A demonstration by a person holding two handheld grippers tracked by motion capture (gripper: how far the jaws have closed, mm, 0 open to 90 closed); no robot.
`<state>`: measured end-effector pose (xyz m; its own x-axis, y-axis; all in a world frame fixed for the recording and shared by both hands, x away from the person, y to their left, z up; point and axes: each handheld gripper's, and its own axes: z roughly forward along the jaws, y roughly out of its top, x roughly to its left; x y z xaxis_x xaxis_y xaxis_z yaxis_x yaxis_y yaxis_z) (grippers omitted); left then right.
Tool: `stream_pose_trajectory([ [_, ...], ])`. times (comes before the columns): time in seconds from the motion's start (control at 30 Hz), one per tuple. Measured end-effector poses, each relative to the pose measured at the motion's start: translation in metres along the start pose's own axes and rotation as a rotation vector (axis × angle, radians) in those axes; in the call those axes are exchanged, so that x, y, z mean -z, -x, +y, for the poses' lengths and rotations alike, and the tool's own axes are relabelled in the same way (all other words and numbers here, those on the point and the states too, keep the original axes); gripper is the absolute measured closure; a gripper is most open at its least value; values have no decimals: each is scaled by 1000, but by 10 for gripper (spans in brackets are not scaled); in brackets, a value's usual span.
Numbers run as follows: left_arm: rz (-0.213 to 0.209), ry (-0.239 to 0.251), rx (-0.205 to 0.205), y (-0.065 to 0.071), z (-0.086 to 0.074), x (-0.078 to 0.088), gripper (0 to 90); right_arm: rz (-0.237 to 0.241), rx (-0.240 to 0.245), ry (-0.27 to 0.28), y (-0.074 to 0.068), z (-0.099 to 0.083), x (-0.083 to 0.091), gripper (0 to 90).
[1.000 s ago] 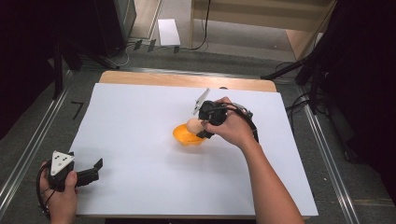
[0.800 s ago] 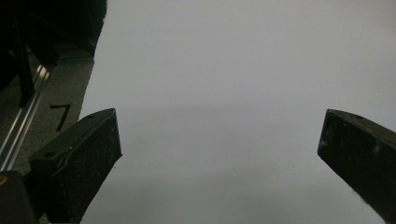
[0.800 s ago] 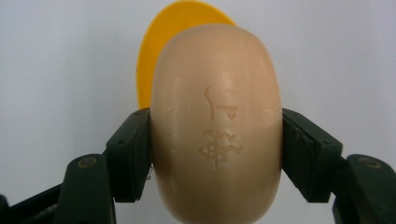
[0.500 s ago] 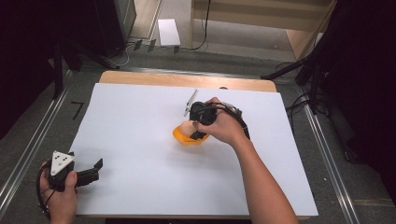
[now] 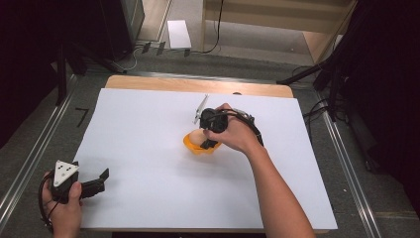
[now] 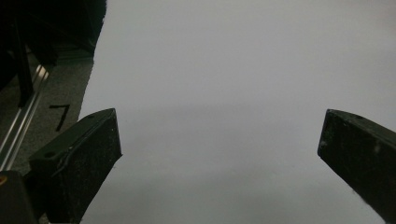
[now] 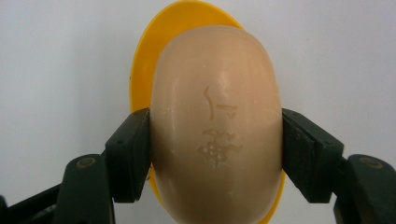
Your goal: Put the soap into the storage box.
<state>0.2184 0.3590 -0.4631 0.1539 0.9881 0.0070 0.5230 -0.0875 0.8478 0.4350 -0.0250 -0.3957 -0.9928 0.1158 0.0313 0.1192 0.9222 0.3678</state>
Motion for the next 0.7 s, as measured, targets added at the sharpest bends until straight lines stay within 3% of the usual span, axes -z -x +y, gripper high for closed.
stream_pose_trajectory([
  [0.47,-3,2,9,-1,0,0,0,33,-22,10,2,-3,1,316],
  [0.7,-5,5,9,-1,0,0,0,17,-33,65,3,-6,11,308],
])
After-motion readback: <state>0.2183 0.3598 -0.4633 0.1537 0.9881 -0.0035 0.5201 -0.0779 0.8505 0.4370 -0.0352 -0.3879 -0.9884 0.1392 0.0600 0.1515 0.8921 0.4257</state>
